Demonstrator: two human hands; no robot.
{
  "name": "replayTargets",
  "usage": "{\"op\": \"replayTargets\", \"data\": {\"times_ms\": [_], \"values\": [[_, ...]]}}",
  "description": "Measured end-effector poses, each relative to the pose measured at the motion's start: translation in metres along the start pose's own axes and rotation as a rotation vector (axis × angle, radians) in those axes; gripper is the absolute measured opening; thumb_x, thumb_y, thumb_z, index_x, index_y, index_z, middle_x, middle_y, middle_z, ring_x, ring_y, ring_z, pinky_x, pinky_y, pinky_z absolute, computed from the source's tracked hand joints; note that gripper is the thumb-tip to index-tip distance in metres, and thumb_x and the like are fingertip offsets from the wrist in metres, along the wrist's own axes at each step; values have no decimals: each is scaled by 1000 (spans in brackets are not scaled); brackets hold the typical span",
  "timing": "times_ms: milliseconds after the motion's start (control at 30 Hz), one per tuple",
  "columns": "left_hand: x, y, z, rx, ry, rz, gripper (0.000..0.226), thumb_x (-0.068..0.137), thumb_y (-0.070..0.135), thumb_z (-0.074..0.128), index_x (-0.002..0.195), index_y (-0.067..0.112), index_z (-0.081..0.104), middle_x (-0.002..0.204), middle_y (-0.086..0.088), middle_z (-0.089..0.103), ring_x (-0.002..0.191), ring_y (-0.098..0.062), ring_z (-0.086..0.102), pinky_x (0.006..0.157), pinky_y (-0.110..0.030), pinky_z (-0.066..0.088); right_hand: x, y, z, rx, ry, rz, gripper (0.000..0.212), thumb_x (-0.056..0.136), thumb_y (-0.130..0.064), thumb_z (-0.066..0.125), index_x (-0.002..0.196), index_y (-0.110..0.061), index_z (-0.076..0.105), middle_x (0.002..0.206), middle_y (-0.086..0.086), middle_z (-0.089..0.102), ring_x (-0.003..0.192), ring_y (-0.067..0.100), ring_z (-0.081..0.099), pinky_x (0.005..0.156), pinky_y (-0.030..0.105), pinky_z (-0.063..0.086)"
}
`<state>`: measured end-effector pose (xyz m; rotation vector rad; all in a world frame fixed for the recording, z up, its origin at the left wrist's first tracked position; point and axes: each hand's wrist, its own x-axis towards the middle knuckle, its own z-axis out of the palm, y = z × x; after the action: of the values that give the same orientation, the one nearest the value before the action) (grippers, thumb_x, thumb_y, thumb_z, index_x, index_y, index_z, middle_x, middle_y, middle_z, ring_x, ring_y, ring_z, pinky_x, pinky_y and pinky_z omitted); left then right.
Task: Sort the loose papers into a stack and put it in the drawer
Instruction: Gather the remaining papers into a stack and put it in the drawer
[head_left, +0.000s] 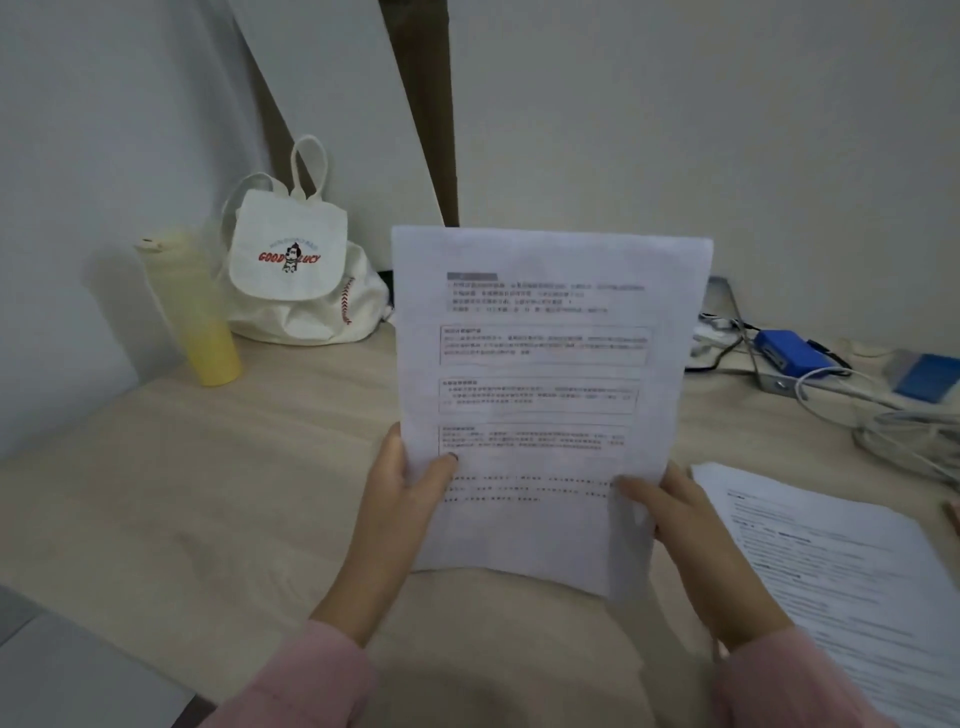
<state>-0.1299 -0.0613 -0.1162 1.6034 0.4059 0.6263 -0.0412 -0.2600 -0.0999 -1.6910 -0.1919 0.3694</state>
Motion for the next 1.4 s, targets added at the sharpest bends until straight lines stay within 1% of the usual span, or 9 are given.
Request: {"op": "replayTargets", "data": {"times_ms": [167,400,567,733,900,1033,1100,1167,1400], "values": [[-10,3,45,-7,-94,-123,23,88,12,55,109,21,54,108,4,68,96,-14,66,83,-37,54,-14,6,-48,-23,129,27,21,88,-2,51,105,-7,61,103,13,68,91,26,63,76,38,47],[-37,-2,112,-3,-420,-248,27,93,19,50,118,28,51,113,10,66,102,-12,65,91,-42,52,-49,25,-114,37,298,107,22,89,5,42,87,-9,60,85,10,65,60,16,65,47,20,48],[-55,-12,156,38,-611,-285,33,90,25,49,122,32,54,116,15,65,105,-7,63,95,-41,51,-68,50,-152,-3,472,144,23,83,-1,47,86,-14,65,87,20,69,74,33,63,67,35,47],[-67,-21,186,116,-661,-242,24,90,17,49,85,39,57,106,13,52,101,-6,57,89,-29,51,-81,61,-172,-79,584,159,25,83,1,45,90,-13,64,87,13,70,77,32,64,63,35,47],[-77,-27,199,92,-757,-283,35,90,9,49,92,43,54,110,17,58,109,-7,59,94,-32,51,-86,79,-182,-195,630,208,30,77,1,46,79,-22,67,83,6,71,76,26,66,70,43,55],[-74,-28,196,53,-728,-334,38,89,9,50,96,47,53,101,27,65,100,7,61,90,-23,51,-80,89,-185,-142,640,239,44,76,-12,56,117,-27,57,121,5,60,102,20,58,92,41,48],[-69,-35,193,64,-681,-361,39,78,27,57,116,36,53,122,15,61,115,-6,57,100,-36,47,-81,71,-175,-1,585,236,33,86,3,48,107,-21,55,100,4,64,76,10,60,66,23,51],[-61,-52,186,76,-655,-374,73,67,44,58,136,31,40,137,8,51,124,-14,52,105,-45,41,-79,62,-168,87,490,248,32,89,10,40,98,-17,53,82,-3,60,59,1,56,44,10,44],[-37,-44,133,145,-420,-380,60,90,22,52,146,23,29,143,12,38,131,-14,41,111,-38,34,-45,66,-129,462,311,340,37,84,0,51,116,17,45,66,6,47,56,17,45,44,20,42]]}}
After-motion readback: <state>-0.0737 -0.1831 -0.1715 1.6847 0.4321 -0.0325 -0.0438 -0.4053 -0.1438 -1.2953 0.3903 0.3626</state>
